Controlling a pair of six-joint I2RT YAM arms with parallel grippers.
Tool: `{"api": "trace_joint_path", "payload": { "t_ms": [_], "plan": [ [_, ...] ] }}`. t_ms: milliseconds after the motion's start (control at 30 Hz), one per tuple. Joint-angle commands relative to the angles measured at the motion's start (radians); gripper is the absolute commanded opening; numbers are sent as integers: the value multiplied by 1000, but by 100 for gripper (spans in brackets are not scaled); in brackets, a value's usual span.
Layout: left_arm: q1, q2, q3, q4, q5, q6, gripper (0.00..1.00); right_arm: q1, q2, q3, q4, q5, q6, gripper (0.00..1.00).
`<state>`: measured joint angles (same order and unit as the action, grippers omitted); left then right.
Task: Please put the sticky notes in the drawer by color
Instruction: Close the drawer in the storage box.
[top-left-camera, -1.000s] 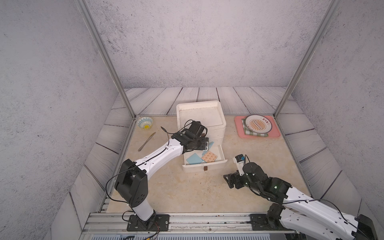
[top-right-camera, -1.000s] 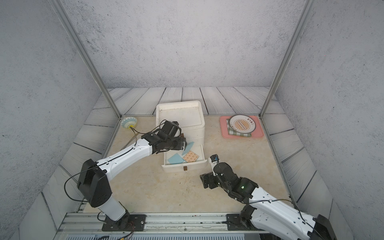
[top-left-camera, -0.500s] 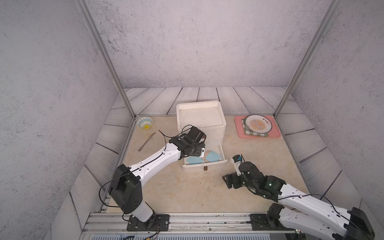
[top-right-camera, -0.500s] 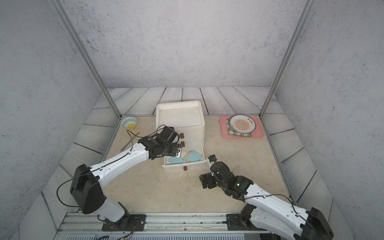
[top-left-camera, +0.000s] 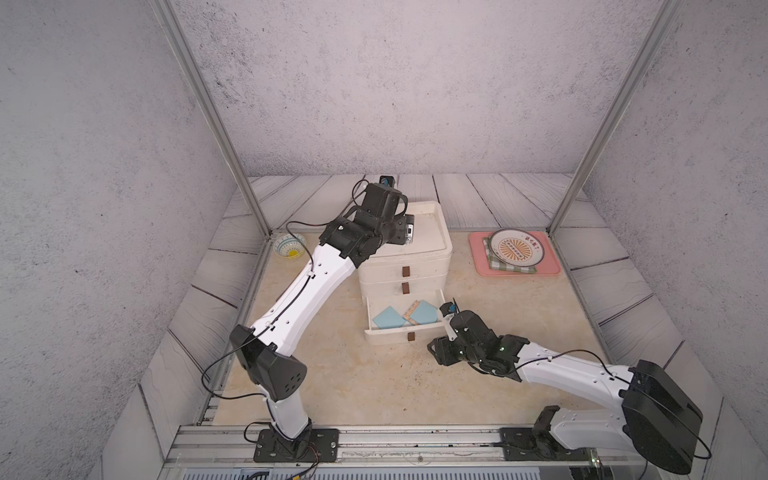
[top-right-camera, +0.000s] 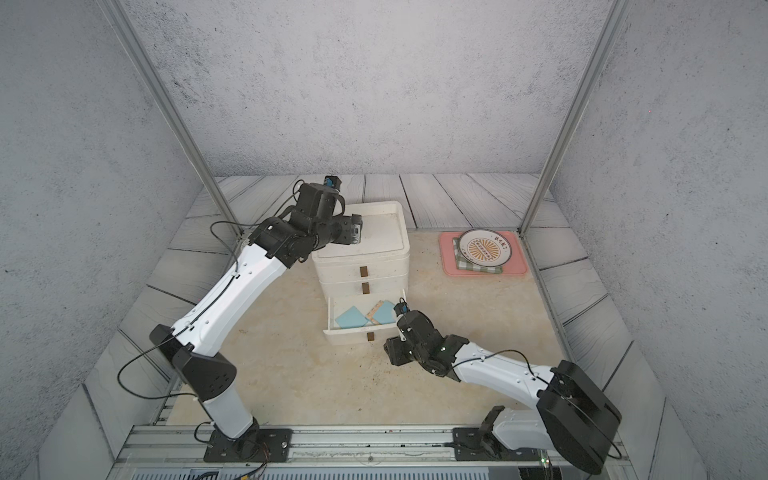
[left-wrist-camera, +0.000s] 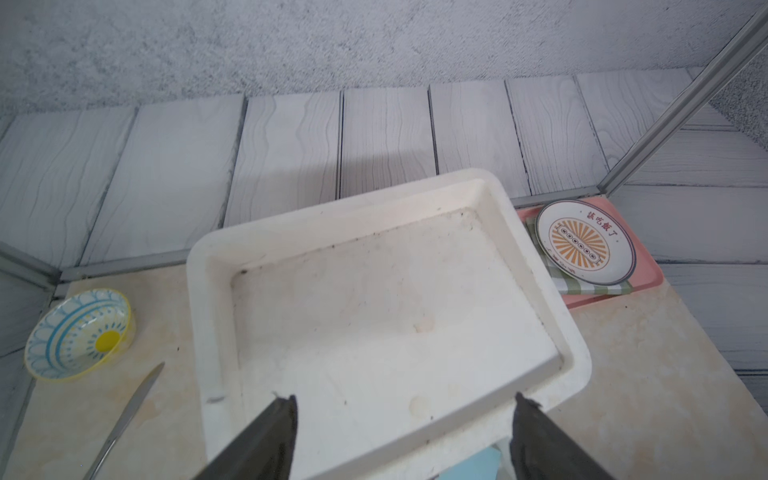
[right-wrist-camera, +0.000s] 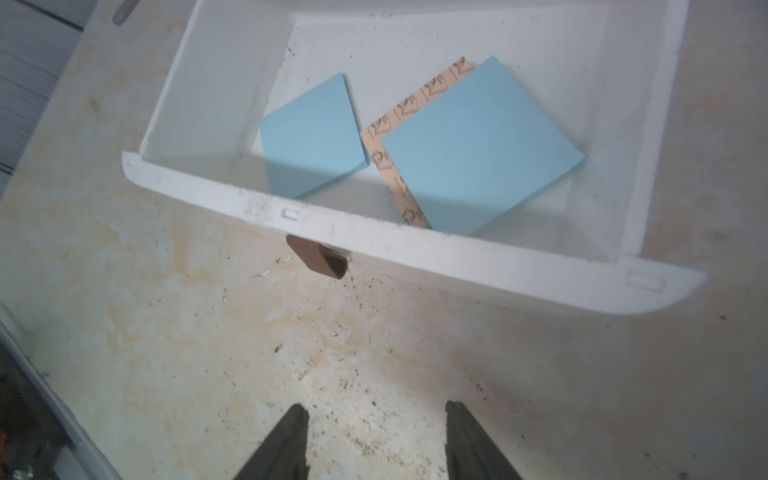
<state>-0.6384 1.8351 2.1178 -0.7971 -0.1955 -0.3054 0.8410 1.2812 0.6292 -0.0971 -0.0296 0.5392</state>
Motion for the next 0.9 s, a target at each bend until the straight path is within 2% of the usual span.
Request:
{"api": "trace_joint_path", "payload": {
  "t_ms": [0,100,167,233,300,567,867],
  "plan": [
    [22,167,131,-114,57,60,83,-3,39,18,57,-34,7,45],
    [23,278,250,-188,56,63,83,-3,56,21,64,-35,10,36],
    [28,309,251,-189,59,65,83,-3,63,18,76,-35,14,29],
    [38,323,239,-188,70,57,83,-3,74,18,86,-40,16,27],
    [50,319,202,-172,86,45,83,-3,97,14,116,-43,20,18],
    [69,243,-1,-68,148,19,82,-3,248,20,313,-1,48,16],
    [83,163,-250,48,199,-15,82,0,375,67,536,115,35,16]
  ]
}}
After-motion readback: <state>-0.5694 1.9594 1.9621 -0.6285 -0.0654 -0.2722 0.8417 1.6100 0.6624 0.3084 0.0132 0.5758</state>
